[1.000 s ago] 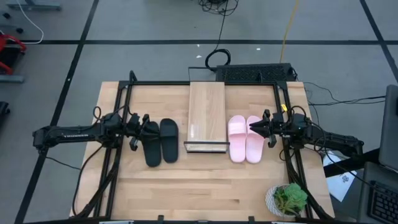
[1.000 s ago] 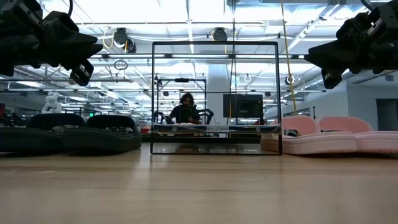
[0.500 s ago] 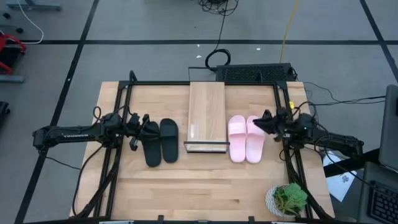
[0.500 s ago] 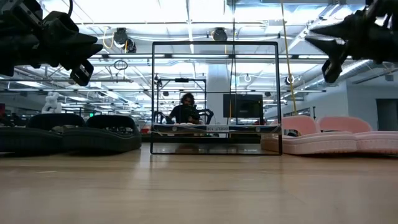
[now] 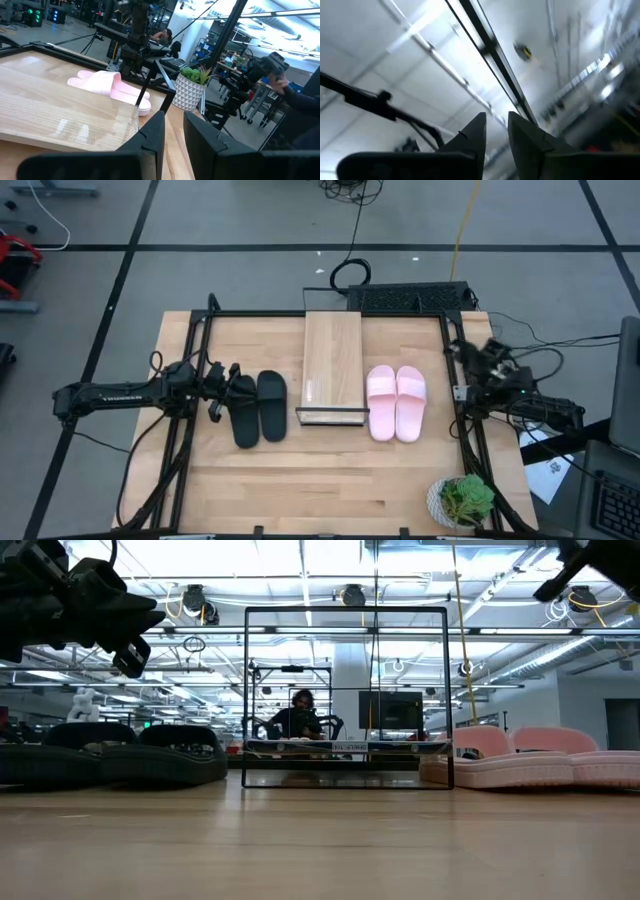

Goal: Pick and place slides into the shelf
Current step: Put the left black slide on the shelf

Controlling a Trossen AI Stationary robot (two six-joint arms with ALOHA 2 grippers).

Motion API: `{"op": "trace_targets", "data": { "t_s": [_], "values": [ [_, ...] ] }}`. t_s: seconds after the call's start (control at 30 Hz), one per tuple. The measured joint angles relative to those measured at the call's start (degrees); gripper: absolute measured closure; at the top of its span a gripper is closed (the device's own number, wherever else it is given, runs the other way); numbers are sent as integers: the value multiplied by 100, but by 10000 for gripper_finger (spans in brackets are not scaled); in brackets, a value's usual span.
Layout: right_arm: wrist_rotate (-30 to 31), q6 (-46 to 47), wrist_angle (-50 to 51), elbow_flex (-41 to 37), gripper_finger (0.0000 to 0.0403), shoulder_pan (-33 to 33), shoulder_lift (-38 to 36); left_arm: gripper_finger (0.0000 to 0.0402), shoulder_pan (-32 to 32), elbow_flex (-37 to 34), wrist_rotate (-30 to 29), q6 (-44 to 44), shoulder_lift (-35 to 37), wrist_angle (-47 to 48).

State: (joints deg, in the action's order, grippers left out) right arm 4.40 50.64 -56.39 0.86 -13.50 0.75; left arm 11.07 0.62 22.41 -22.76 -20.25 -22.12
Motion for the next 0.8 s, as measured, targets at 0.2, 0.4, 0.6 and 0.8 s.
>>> {"op": "trace_targets", "data": {
  "t_s": [0.2, 0.4, 0.6, 0.8],
  "values": [
    [19, -617, -1172, 71, 330, 0, 0, 332, -1, -2, -547, -13, 1, -149],
    [158, -1820, -1031, 305, 330, 0, 4, 332, -2, -2, -1283, -788, 0, -1276],
    [577, -2051, -905, 326, 330, 0, 4, 332, 0, 0, -2006, -1281, 7, -2760],
    [770, -2019, -607, 330, 330, 0, 4, 332, 4, 0, -2758, -976, 2, -3211]
  ]
}}
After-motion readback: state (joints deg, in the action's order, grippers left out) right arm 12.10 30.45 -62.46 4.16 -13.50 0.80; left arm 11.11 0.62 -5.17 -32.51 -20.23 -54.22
